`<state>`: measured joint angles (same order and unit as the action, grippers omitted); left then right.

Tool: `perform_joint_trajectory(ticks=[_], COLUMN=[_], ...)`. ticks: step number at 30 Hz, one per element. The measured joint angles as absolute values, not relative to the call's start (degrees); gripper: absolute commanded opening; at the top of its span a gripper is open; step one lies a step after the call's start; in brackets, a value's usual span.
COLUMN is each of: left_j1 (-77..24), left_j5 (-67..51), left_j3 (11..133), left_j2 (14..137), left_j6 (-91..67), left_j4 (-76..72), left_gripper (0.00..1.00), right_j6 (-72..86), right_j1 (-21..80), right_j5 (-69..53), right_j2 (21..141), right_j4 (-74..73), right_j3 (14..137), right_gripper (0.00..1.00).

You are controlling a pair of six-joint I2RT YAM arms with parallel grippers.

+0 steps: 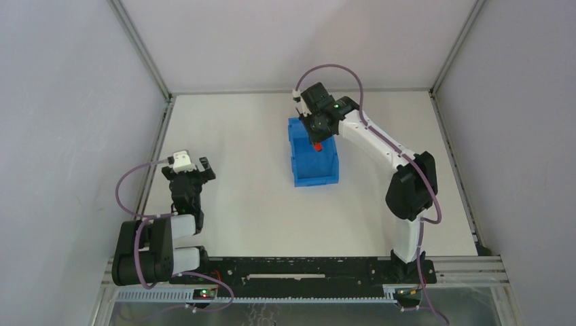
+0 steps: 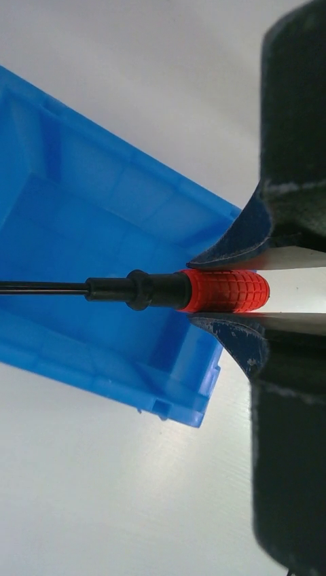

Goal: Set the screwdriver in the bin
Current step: Place the screwdriver in the bin.

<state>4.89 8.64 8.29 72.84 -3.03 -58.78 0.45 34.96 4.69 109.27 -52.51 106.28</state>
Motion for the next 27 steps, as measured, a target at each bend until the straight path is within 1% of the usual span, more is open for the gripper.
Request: perform_joint_trajectory(ticks=[15,27], left_j1=[4.9,4.9], left_j5=[8.6,8.6], left_j3=[8.3,8.3], left_j2=[72.8,72.8], left_j6=[-3.0,-3.0], left_j4=[-58.8,-58.8], left_gripper=[1.00,1.00], right_j6=[2.1,3.1], right_j1=[35.4,36.6], right_j5=[7.9,10.4], right_j2=[115.0,117.2], right_j4=[-48.1,-43.4], right_j3=[98.2,95.2], right_gripper=[0.05,0.12])
